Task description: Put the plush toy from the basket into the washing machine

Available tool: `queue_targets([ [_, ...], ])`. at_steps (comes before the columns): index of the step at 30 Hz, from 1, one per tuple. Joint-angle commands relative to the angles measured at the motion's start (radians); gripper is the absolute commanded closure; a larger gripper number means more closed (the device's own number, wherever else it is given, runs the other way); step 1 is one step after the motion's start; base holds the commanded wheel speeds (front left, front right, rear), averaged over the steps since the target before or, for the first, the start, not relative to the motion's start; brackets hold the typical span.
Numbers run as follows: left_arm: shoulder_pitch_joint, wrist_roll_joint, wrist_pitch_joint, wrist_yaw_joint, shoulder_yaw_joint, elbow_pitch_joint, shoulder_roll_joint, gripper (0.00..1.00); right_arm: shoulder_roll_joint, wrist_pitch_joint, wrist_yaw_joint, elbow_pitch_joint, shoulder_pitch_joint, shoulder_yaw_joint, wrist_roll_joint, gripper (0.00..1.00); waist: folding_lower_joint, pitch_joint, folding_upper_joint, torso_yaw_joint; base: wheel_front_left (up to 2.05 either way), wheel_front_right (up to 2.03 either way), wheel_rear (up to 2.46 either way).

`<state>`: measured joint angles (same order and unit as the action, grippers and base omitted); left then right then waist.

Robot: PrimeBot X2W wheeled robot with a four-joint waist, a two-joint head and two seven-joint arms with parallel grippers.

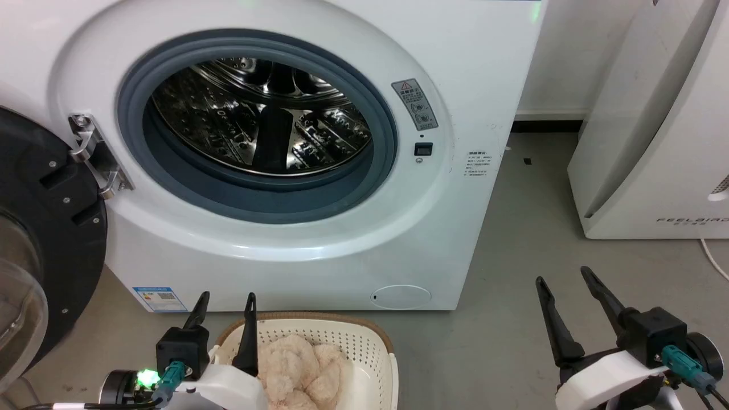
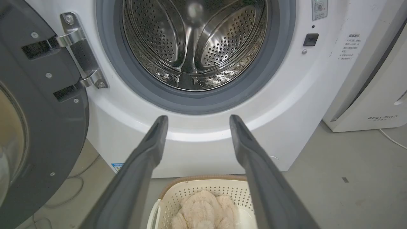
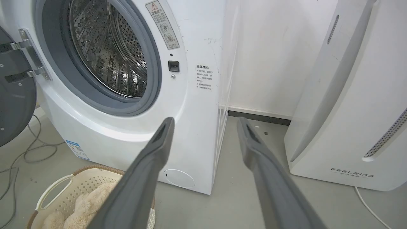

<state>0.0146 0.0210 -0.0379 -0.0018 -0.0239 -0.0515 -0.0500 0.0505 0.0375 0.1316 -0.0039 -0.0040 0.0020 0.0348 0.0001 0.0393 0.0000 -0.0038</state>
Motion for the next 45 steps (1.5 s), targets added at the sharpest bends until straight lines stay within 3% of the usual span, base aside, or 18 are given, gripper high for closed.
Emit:
queue_targets([
  [1, -0.02, 0.008, -0.011, 0.002, -0.005, -0.013, 0.0, 0.0, 0.0, 0.012, 0.0, -0.004, -0.004, -0.001, 0.009, 0.0, -0.0001, 0.008, 0.0, -0.001, 0.0, 0.0, 0.0],
  [21, -0.1, 0.03, -0.051, -0.017, -0.026, -0.137, -0.004, 0.0, 0.0, 0.052, 0.0, -0.018, -0.035, 0.003, 0.025, 0.0, -0.0001, 0.116, 0.0, -0.013, 0.0, 0.0, 0.0],
  [45, -0.356, 0.098, -0.065, -0.063, -0.054, -0.542, -0.067, 0.0, 0.0, 0.102, 0.0, -0.053, -0.082, 0.002, 0.06, 0.0, -0.0001, 0.323, 0.0, -0.048, 0.0, 0.0, 0.0],
])
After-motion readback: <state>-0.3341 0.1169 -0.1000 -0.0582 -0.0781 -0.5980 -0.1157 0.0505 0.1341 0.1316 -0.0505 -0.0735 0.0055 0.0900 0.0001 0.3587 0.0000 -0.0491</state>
